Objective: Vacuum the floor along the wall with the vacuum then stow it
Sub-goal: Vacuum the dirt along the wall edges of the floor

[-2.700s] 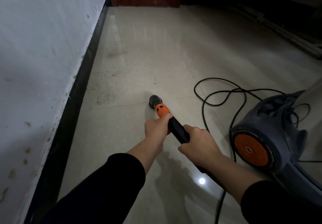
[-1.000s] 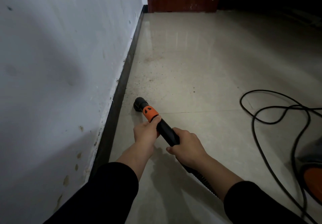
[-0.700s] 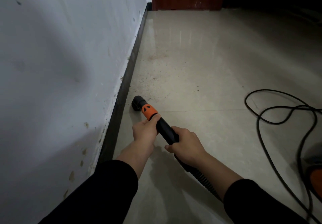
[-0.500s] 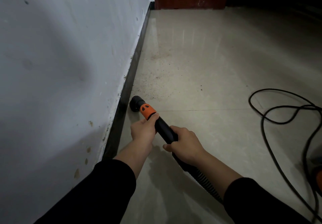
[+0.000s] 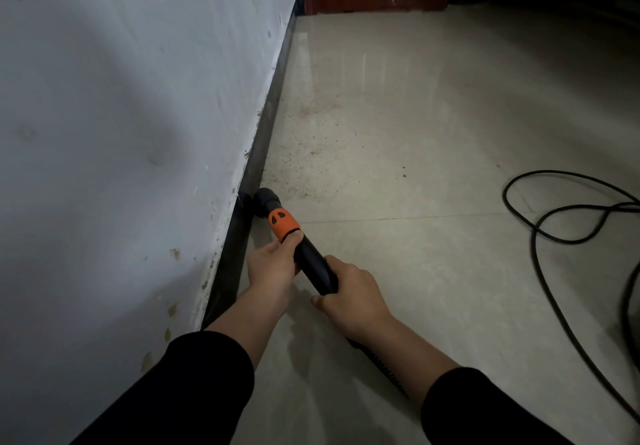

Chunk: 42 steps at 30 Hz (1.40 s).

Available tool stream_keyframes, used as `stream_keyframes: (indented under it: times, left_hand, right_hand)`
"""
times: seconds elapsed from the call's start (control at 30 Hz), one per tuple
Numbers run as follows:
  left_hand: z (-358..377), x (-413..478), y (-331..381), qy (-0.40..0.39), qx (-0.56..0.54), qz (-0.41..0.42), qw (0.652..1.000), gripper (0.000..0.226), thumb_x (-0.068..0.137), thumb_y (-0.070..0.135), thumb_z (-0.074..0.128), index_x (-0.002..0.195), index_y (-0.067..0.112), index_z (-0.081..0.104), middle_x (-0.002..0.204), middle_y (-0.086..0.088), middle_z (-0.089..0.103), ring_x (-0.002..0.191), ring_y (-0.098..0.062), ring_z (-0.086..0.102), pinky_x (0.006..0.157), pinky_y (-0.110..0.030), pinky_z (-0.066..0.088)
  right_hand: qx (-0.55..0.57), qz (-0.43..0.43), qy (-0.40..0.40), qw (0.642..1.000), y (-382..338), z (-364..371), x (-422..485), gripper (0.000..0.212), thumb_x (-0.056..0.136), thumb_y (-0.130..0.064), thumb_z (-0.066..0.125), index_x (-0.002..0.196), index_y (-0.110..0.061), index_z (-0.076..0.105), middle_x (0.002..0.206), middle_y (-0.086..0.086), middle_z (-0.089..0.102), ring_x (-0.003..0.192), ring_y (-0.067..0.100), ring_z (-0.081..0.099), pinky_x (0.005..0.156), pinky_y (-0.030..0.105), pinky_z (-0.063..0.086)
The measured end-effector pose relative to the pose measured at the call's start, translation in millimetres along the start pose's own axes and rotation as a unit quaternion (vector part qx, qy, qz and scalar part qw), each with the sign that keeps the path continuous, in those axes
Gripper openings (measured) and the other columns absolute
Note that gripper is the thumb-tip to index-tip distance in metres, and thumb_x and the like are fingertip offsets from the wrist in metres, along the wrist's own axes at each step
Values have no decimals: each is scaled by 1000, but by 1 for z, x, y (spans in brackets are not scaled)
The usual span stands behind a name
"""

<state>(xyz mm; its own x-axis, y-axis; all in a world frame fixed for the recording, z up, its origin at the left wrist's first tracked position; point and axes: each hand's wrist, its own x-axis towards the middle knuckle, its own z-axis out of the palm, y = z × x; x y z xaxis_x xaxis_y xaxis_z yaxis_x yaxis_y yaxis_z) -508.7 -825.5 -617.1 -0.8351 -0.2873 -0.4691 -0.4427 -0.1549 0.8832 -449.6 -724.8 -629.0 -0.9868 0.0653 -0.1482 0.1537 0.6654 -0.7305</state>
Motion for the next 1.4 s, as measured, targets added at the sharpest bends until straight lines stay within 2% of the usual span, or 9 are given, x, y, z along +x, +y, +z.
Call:
stream_keyframes:
  times: [0.33,0.47,0.7,0.83,1.0,1.4]
  left_hand:
    - [11,7,-2,-16,-13,5,1000,14,86,16,71,75,15,63,83,-8,66,93,-25,67,88,-35,55]
    - [19,7,-2,-25,-16,10,1000,13,86,16,71,76,13,64,85,-9,67,93,-26,67,90,-37,55]
    - [29,1,-3,-40,-9,18,999,13,88,17,69,76,15,62,85,-8,66,84,-20,65,83,-32,55]
    - [34,-1,-5,-45,-11,21,999,13,87,17,70,77,17,62,86,-7,66,85,-18,65,81,-31,55]
    - [41,-5,-6,-57,-14,20,998,12,87,18,70,78,14,62,88,-8,66,83,-18,64,69,-23,54]
    - [59,-17,-8,-77,-8,21,997,16,87,18,70,75,16,60,84,-6,65,80,-16,64,67,-24,52]
  right_hand:
    - [-17,-7,30,999,8,2,9,29,79,-13,61,107,-18,54,91,7,63,82,27,59,72,38,53]
    - [-18,-4,40,999,11,-1,10,27,80,-13,61,105,-17,53,89,6,61,80,26,58,69,35,51]
    - [-21,10,46,999,16,-5,10,29,81,-16,62,108,-19,52,91,5,61,82,24,59,73,38,54]
    - [-21,18,51,998,18,-7,7,28,79,-14,61,105,-19,51,88,5,60,80,24,58,71,38,53]
    - [-20,25,58,998,21,-14,2,27,80,-13,60,105,-17,51,88,5,59,80,24,57,67,34,50]
    - [-24,46,71,996,27,-32,-6,28,83,-14,62,108,-18,50,91,3,58,81,22,55,66,31,45]
